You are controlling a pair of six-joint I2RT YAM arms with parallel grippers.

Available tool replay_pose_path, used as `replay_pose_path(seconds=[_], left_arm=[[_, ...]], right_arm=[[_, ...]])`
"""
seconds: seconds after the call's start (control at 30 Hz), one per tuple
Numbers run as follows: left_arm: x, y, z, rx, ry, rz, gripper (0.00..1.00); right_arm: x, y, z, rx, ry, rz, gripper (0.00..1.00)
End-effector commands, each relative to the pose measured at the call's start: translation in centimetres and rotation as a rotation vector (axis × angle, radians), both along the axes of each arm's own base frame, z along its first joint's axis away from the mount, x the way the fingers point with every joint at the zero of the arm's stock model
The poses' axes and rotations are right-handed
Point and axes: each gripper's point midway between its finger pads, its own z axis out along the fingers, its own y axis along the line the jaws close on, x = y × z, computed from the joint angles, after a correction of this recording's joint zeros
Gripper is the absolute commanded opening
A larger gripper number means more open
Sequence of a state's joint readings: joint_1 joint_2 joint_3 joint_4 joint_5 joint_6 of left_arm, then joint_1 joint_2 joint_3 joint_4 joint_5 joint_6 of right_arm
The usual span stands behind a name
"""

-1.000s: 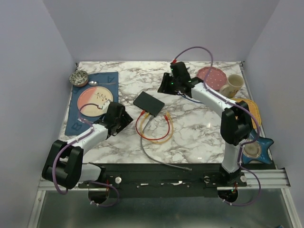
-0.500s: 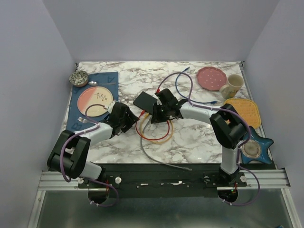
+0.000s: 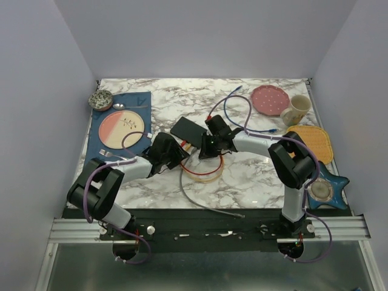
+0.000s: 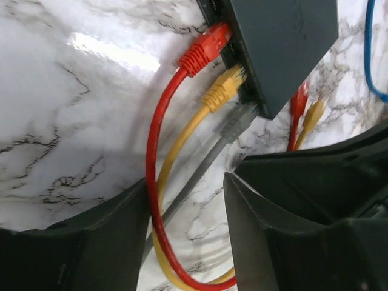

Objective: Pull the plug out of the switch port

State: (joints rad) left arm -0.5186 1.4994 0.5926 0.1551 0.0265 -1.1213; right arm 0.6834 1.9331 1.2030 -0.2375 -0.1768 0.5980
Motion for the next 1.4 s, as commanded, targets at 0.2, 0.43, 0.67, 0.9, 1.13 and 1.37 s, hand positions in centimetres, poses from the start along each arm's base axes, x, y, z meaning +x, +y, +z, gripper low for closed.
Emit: replay_pose_path(seconds=[0.2,0.43,0.67,0.9,1.13,1.37], left_arm=[[-3.7,-4.6,-3.7,-0.048,0.131,-0.2,0.44],[-2.9,-1.9,-2.8,0.034,0.098,-0.114,0.48],[-0.7,4.6,1.0,0.122,-0.01,0.083,0.65],[2.4,3.5,3.5,-0.13,-0.134,0.031,0.68],[3.9,0.0,4.2,-0.361,-0.201,-0.059,0.62],[5.7,-1.2,3.5,-0.477,-0.236,-0.049,0.62]], right_arm=[[2.1,-4.8,3.0,-0.101,-0.133,-0.154,0.27],[3.2,-5.3,6.9,-0.092,-0.228,-0.169,0.28],[5.5,-3.2,8.5,-0.06,-0.259,-0.151,0.28],[8.1,1.0,8.4,0.09,-0.182,-0.095,0.24],[9.4,2.9,6.6,0.243,-0.057,-0.081,0.14],[10.1,2.7,5.1,0.481,0.027,-0.09,0.06]])
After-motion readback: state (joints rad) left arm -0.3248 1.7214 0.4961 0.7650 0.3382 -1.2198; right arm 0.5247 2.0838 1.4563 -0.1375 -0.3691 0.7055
